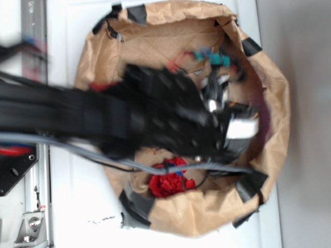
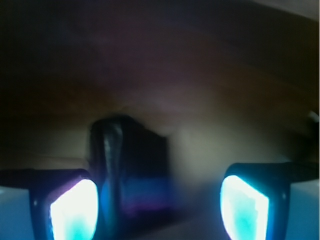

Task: Grab the black box.

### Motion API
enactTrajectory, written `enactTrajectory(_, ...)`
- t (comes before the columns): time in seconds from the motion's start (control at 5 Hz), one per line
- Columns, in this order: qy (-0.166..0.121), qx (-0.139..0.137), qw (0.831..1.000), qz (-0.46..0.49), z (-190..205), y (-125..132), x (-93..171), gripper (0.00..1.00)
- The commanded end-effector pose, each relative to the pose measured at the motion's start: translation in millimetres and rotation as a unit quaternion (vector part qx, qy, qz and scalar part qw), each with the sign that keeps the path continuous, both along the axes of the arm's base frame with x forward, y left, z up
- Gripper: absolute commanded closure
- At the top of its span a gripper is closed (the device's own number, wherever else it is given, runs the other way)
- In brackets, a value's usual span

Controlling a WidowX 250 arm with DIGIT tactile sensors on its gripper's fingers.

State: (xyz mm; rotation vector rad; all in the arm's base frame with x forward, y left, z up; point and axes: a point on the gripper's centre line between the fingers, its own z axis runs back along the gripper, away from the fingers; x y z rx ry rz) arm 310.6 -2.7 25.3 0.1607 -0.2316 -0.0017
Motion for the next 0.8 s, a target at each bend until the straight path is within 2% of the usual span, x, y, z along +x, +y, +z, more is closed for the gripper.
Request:
enactTrajectory(0.0,-0.015,0.023,0.999,-0.036,-20.0,-17.7,-6.6,0.0)
enactTrajectory(0.2,-0.015,0.007,0.999,-0.035,-10.1,-14.3,-7.1,0.0)
enactTrajectory(0.4,-0.016,0.0,1.0,-0.023,-4.0,-9.2,-2.3,0.1)
enactTrajectory(0.6,-0.018,-0.006,1.0,-0.015,1.0,-6.3,2.6,0.0)
